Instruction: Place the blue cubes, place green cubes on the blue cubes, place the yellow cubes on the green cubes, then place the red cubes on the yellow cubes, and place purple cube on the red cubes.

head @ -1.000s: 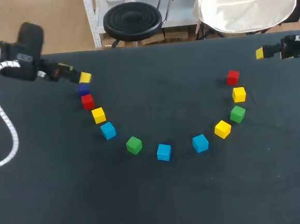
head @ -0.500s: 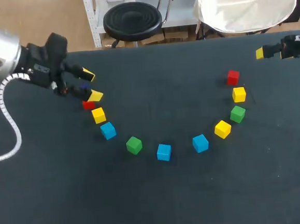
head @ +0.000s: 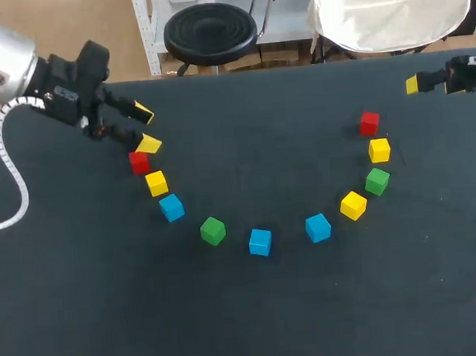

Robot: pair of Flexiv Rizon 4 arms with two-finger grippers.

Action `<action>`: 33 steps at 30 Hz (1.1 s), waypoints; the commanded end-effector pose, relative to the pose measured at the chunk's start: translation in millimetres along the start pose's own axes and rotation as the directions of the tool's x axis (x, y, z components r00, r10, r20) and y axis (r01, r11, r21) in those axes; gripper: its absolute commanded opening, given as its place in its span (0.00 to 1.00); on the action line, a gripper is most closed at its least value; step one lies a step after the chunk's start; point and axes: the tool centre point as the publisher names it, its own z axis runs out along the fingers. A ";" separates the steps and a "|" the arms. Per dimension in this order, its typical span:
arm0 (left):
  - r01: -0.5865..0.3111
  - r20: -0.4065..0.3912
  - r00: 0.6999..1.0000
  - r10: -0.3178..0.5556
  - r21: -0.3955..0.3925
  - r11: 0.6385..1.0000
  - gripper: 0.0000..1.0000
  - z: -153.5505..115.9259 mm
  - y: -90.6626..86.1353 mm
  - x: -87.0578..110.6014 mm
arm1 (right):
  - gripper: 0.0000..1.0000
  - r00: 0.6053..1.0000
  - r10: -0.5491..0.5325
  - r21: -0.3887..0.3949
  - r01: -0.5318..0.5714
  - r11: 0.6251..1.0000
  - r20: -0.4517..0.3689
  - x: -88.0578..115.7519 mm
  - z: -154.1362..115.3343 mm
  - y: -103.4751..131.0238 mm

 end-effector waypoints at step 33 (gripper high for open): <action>-0.383 -0.081 0.921 0.382 -0.002 0.924 1.00 22.8 47.5 -24.9 | 1.00 1.000 0.001 0.007 -0.001 1.000 0.000 0.5 -1.5 1.5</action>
